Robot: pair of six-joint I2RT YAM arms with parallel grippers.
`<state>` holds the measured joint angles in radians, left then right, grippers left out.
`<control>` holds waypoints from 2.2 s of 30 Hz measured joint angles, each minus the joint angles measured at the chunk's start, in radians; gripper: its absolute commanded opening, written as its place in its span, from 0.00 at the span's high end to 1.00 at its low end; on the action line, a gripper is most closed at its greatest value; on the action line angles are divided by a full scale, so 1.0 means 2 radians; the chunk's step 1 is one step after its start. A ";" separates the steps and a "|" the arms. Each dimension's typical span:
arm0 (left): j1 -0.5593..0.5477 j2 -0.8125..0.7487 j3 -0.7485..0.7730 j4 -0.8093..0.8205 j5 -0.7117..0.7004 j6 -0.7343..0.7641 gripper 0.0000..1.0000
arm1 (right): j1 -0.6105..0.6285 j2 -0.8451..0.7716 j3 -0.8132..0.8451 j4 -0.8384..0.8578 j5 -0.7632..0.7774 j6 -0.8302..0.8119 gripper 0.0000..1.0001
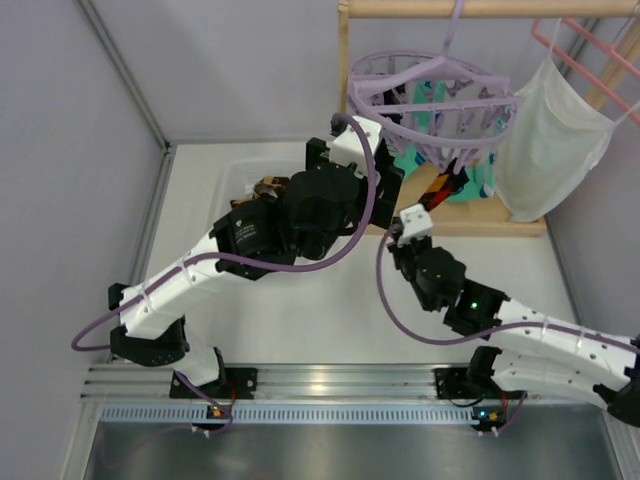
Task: Remove the socks clipped to the hanger
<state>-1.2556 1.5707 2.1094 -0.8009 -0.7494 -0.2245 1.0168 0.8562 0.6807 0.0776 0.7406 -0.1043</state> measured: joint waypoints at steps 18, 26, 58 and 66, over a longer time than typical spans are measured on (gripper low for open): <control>0.011 0.117 0.185 0.011 -0.007 0.053 0.02 | 0.066 0.209 0.108 0.090 0.073 -0.048 1.00; 0.076 0.188 0.182 0.007 0.047 0.036 0.05 | 0.067 0.225 0.108 0.127 0.075 -0.049 1.00; 0.085 0.172 0.115 0.019 0.034 0.014 0.28 | 0.081 0.294 0.111 0.175 0.087 -0.053 1.00; 0.091 0.145 0.095 0.020 0.051 0.026 0.29 | 0.081 0.285 0.105 0.179 0.079 -0.052 1.00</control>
<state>-1.0729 1.8606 2.2993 -0.7601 -0.6464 -0.1730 1.1782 1.4269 0.8898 0.4362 0.8989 -0.2089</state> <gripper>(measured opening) 0.713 0.009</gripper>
